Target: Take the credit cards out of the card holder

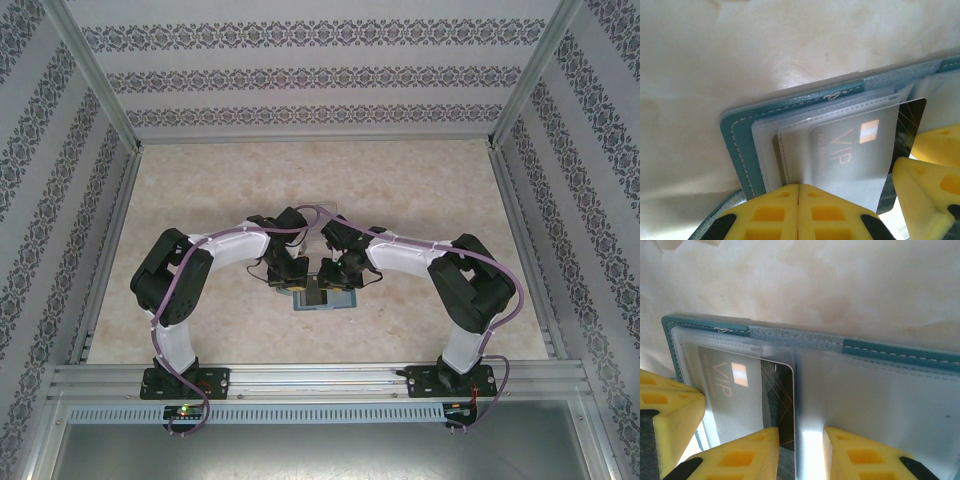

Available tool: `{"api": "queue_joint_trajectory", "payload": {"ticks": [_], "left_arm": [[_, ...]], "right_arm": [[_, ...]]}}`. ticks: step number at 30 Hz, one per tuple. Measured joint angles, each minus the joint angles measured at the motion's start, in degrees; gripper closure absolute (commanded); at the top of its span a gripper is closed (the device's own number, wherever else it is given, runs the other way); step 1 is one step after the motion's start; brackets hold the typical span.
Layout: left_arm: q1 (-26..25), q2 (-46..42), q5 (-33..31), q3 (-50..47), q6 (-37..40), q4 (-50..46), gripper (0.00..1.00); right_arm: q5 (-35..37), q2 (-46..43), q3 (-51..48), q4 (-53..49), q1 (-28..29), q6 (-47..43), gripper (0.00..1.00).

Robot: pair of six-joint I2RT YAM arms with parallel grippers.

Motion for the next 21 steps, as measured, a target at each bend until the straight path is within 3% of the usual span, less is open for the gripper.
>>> {"api": "queue_joint_trajectory", "payload": {"ticks": [21], "left_arm": [[0.00,0.70,-0.02,0.81,1.14,-0.83,0.97]], "right_arm": [[-8.22,-1.49,-6.21,10.32,-2.69,4.55,0.83]]}}
